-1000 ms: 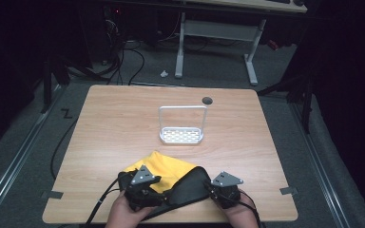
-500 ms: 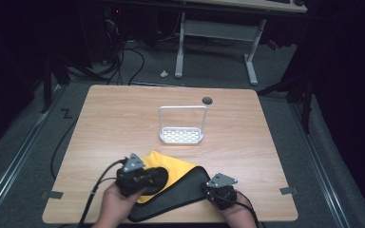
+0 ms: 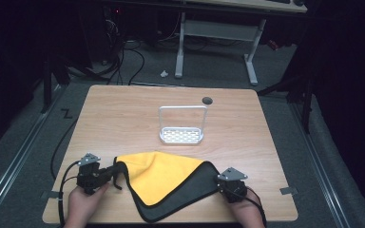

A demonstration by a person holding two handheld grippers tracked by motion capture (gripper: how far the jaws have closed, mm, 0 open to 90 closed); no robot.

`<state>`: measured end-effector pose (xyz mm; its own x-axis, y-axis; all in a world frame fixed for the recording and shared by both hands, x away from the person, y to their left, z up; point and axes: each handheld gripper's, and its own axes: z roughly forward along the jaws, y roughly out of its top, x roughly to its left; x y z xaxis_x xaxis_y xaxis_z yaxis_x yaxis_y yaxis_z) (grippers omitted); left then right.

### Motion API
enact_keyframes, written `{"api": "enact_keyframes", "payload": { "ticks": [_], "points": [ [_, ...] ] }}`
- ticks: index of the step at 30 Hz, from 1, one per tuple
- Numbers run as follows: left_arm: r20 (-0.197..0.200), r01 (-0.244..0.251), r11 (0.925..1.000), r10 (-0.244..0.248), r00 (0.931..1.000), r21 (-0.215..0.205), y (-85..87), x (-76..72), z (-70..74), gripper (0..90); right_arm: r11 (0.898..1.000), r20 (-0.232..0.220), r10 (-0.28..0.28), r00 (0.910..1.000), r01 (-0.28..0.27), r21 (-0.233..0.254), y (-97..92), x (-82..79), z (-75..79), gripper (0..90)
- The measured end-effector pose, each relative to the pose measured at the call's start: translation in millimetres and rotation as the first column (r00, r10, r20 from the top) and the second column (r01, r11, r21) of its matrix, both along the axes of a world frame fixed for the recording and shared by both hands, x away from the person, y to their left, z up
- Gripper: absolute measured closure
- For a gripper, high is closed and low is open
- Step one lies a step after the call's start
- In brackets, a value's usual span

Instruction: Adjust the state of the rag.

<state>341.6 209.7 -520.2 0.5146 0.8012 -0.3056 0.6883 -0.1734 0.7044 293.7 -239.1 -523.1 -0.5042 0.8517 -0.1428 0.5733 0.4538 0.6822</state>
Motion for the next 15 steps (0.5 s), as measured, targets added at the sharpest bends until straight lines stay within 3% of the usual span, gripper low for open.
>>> {"api": "enact_keyframes", "payload": {
  "ticks": [6,8,11,13,15],
  "points": [
    [-0.011,0.065,0.9974,-0.065,0.9978,0.030,-18.5,-4.3,-5.0,78.3,0.990,0.026,-0.123,0.9921,0.124,-0.059,-20.7,10.1,0.5,90.0],
    [-0.010,0.080,0.9954,-0.079,0.9968,0.053,-24.0,-5.6,-6.6,78.5,0.990,0.031,-0.131,0.9909,0.132,-0.047,-19.6,8.5,2.2,89.7],
    [-0.007,0.093,0.9934,-0.092,0.9957,0.068,-29.9,-8.1,-5.9,78.6,0.998,0.045,-0.032,0.9985,0.030,0.053,-1.3,-7.0,11.5,89.6],
    [-0.005,0.095,0.9930,-0.095,0.9955,0.071,-32.4,-9.2,-5.7,78.6,0.994,0.039,0.059,0.9975,-0.062,0.090,19.2,-19.2,13.4,89.7],
    [-0.004,0.098,0.9926,-0.098,0.9952,0.072,-33.7,-9.9,-5.7,78.8,0.984,0.023,0.141,0.9897,-0.143,0.108,41.5,-30.0,12.9,89.8]
  ]
}}
